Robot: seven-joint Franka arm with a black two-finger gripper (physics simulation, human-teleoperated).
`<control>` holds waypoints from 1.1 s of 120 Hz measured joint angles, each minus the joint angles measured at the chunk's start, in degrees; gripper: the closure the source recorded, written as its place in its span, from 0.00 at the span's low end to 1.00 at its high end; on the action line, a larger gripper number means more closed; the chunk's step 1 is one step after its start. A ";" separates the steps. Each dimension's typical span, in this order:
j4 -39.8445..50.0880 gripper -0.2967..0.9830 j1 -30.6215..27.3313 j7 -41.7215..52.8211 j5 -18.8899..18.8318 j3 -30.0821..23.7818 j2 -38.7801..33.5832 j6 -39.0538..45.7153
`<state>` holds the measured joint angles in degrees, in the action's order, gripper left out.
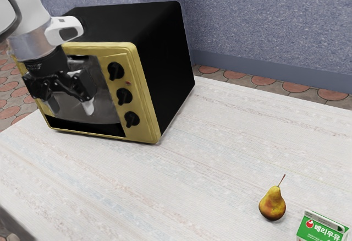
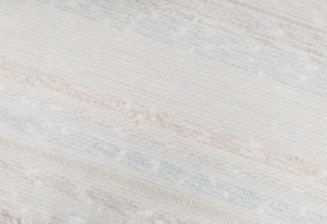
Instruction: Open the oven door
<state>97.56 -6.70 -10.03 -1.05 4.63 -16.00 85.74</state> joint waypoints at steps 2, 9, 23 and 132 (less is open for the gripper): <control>0.35 0.23 -0.29 -0.97 -0.06 0.08 -0.45 -0.26; 1.57 0.23 -1.09 -4.15 -0.22 0.22 -1.82 -0.94; 15.34 0.23 -6.28 -9.67 -0.22 0.27 -14.09 3.16; 17.00 0.23 -25.93 -52.50 16.69 -2.02 0.66 58.22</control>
<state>114.56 -32.64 -62.53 15.64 2.61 -15.35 143.96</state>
